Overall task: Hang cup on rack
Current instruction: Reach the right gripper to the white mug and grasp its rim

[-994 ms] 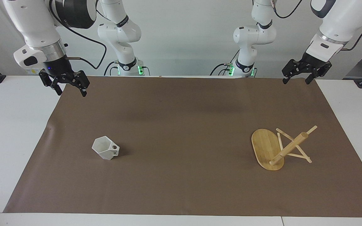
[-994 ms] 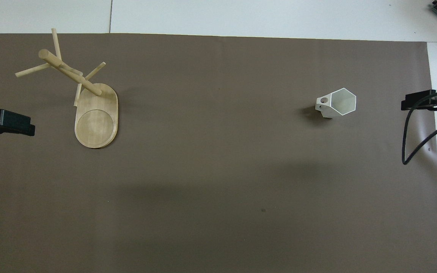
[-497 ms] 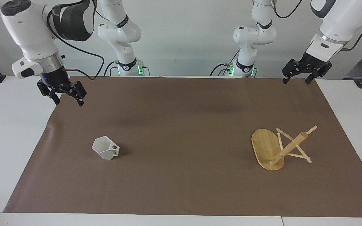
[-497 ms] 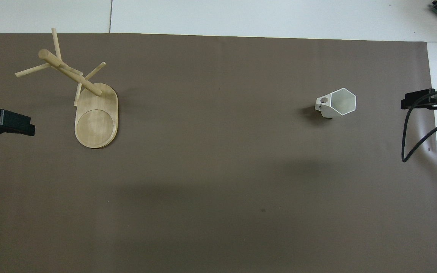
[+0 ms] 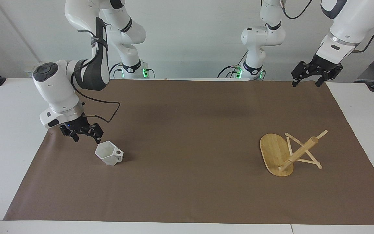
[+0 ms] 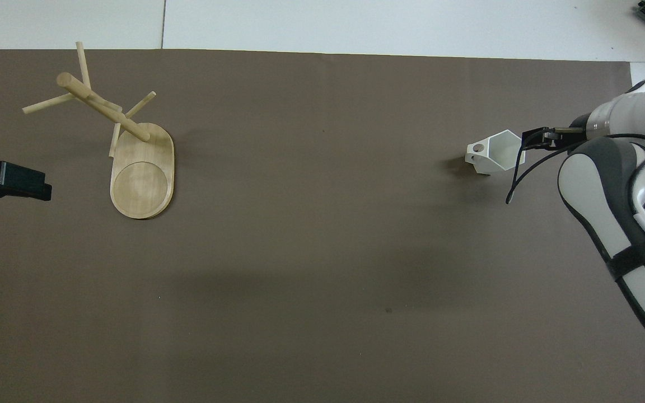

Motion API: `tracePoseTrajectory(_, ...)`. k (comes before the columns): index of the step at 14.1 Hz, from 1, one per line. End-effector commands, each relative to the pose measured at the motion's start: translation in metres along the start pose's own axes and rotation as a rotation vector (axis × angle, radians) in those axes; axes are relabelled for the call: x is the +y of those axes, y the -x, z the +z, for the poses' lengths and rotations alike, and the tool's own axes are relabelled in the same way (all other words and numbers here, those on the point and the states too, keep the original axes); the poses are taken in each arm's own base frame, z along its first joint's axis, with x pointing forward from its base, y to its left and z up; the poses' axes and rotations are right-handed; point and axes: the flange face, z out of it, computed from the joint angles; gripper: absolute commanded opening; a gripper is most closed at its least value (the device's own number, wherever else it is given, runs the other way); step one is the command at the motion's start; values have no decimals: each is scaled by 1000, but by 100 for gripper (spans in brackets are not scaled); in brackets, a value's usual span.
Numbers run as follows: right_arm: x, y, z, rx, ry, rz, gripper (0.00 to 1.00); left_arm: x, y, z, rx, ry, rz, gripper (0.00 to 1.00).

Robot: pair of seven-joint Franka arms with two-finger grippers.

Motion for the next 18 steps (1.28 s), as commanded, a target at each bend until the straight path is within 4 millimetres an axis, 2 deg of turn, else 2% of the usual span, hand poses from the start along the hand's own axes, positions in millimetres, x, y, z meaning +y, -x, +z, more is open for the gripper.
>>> tracePoseTrajectory(1,-1,2,11,21,-17,-3,100,-1,8,-1,-6,6,-8,100)
tracePoseTrajectory(8,-5,0,60,18,-14,-9,100,-1,8,-1,-6,6,-8,100)
tracePoseTrajectory(16,-6,4,64,1,-15,-7,100,-1,8,-1,-6,6,-8,100)
tracePoseTrajectory(18,-9,6,66,-6,-18,-14,91,-1,8,-1,-6,6,-8,100)
